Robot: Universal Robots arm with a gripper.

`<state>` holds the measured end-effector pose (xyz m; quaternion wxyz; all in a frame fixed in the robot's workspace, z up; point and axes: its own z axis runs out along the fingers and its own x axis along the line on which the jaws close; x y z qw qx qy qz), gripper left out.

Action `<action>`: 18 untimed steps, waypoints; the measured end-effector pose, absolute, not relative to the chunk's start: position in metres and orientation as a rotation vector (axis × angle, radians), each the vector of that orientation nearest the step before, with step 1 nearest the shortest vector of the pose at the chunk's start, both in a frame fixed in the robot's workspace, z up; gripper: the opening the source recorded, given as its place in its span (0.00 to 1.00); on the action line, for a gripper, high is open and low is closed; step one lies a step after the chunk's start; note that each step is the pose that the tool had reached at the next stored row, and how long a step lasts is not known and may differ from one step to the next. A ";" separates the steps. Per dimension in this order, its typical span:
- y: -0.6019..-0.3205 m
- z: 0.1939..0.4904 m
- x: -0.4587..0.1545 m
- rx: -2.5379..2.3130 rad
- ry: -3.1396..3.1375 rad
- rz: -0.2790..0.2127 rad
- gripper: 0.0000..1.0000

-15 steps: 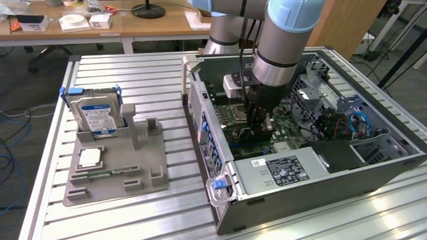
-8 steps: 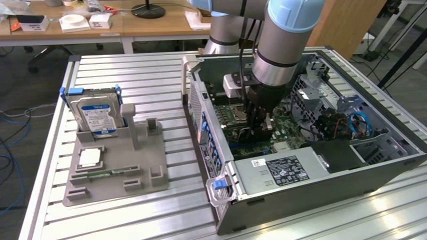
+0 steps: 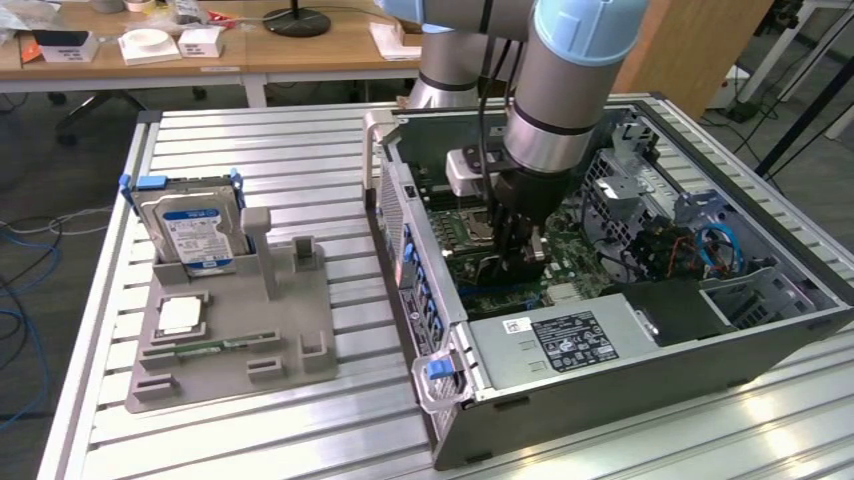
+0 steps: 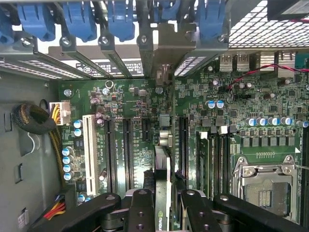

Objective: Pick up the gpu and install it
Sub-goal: 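Insert the gpu into the slot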

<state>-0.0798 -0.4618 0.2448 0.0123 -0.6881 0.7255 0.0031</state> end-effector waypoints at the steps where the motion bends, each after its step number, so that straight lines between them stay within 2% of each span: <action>1: -0.462 0.244 -0.080 -2.145 2.261 0.010 0.26; 18: -0.462 0.249 -0.080 -2.144 2.260 0.010 0.26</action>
